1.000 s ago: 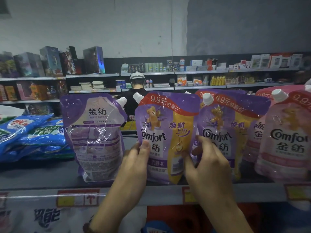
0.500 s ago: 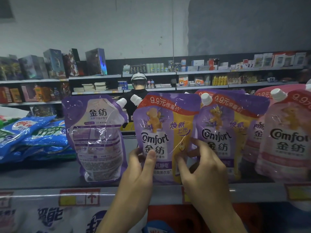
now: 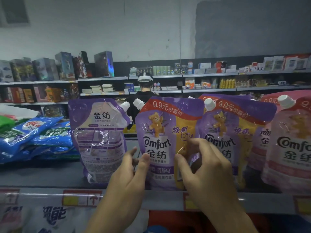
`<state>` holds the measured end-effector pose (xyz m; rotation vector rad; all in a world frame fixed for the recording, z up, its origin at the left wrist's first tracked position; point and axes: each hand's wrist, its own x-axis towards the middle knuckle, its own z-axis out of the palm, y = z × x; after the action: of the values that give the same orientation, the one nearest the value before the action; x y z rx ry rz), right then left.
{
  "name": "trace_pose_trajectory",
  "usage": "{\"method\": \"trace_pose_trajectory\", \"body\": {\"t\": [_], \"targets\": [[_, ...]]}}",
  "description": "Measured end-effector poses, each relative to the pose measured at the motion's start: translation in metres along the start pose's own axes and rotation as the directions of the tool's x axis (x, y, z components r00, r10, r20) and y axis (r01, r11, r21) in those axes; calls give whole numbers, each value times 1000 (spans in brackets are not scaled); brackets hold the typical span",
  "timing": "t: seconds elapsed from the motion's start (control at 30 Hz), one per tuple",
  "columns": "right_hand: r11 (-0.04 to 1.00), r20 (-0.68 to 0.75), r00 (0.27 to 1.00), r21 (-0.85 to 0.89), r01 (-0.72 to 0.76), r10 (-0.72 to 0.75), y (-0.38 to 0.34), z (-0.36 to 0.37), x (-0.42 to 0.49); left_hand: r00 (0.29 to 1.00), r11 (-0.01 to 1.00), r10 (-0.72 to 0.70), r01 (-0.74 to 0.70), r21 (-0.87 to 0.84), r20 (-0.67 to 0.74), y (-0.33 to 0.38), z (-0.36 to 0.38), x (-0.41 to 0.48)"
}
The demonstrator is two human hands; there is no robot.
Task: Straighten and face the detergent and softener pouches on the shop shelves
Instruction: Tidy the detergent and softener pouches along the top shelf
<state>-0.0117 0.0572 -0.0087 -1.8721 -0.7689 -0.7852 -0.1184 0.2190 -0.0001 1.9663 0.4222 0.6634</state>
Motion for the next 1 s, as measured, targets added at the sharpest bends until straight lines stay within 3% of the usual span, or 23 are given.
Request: {"method": "trace_pose_trajectory", "body": {"t": [0.2,0.4,0.53,0.63,0.7,0.77,0.87,1.0], "targets": [[985,84,982,53,165,-170,-22,-11,38,994,977,110,-103,185,-28,16,-37,-6],[965,237,936,98,245,-262,-54,-8,66,943,918,282,-211,335,-179,40,-90,-2],[965,320,917,188,185,-238,-80,0,76,855,847,427,-265,461,-293,45,-136,25],[954,409,896,295,50,-174,-95,12,72,792,803,511,-301,514,-335,50,-164,51],[941,463,877,335,-39,-129,-102,23,67,790,833,489,-299,465,-370,48,-183,73],[949,510,856,302,-89,-83,-108,35,60,846,904,377,-246,351,-378,40,-200,93],[963,561,828,229,-145,-8,-117,49,51,951,982,167,-136,133,-260,18,-211,114],[977,500,865,160,-138,40,-127,63,43,997,997,53,-56,-58,-48,-5,-216,122]]}}
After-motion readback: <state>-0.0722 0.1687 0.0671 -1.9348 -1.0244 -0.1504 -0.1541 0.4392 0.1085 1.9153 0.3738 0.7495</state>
